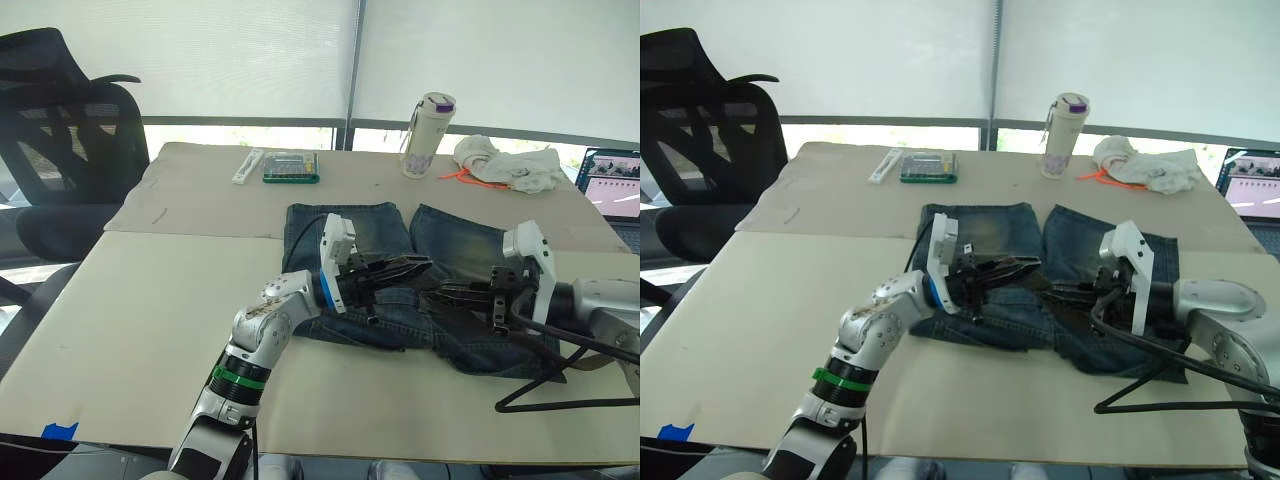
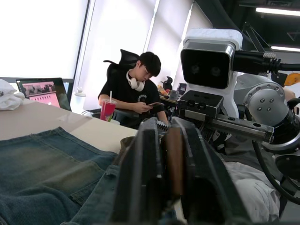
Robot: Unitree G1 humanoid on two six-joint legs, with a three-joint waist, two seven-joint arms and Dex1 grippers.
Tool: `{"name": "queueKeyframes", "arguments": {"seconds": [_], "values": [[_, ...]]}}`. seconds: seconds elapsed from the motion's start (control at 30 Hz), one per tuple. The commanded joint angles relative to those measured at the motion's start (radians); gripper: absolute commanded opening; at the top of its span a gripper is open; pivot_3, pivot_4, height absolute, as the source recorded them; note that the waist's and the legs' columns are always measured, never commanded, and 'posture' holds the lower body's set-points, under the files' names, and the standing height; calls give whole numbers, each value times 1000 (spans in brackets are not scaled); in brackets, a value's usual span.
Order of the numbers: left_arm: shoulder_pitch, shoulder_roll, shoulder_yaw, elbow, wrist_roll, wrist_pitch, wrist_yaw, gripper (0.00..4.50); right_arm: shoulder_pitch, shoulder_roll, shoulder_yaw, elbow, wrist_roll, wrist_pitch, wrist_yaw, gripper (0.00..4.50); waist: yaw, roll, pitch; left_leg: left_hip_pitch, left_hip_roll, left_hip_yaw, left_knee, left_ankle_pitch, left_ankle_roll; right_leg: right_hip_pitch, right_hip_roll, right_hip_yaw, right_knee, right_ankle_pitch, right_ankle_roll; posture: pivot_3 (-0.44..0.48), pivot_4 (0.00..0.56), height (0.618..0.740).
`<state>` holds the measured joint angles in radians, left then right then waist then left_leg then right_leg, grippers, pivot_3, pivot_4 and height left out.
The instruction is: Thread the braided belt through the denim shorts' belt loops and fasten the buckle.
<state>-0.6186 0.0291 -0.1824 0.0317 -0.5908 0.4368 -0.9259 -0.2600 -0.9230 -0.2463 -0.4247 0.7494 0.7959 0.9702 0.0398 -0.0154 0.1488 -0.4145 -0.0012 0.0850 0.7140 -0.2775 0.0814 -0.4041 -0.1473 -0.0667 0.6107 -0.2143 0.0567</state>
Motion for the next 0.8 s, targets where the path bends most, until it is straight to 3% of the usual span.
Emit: {"name": "queueKeyframes", "arguments": {"seconds": [0.03,0.13,0.27,0.37,0.47,0.63,0.8], "values": [[-6,-21,5,-15,-15,3,3,0,22,-10,-66,-22,-7,-6,-45,1090,0,0,0,0,0,0,0,0,0,0,0,0,0,0,0,0,150,737],[-8,-61,34,-12,-24,27,83,0,72,24,-176,-28,48,18,-107,2144,5,0,0,-1,0,-1,0,0,0,0,0,0,0,0,0,0,150,737],[-8,-174,97,-5,-95,107,228,0,177,94,-422,-22,395,180,-207,3488,7,0,0,-1,0,-1,1,-1,2,1,-1,0,-1,0,0,0,150,737],[-3,-236,111,-23,-154,156,285,0,245,104,-491,-39,621,236,-270,4486,4,0,0,-1,1,-2,0,-3,6,1,-1,0,0,0,0,0,150,737],[-13,-280,150,-22,-240,193,364,0,299,138,-447,-103,743,223,-366,4486,-5,0,0,0,1,-2,-1,-3,6,0,-1,1,0,0,0,0,150,737],[-27,-319,195,-28,-426,253,478,0,315,434,-266,-132,749,73,-650,4486,-8,1,0,1,2,-4,-2,-3,4,0,1,2,1,0,0,0,150,737],[-24,-290,185,-46,-493,266,512,0,271,649,-174,-119,743,-65,-776,4486,-2,1,0,0,-2,-3,0,-3,4,0,0,3,1,0,1,0,150,737]]}}
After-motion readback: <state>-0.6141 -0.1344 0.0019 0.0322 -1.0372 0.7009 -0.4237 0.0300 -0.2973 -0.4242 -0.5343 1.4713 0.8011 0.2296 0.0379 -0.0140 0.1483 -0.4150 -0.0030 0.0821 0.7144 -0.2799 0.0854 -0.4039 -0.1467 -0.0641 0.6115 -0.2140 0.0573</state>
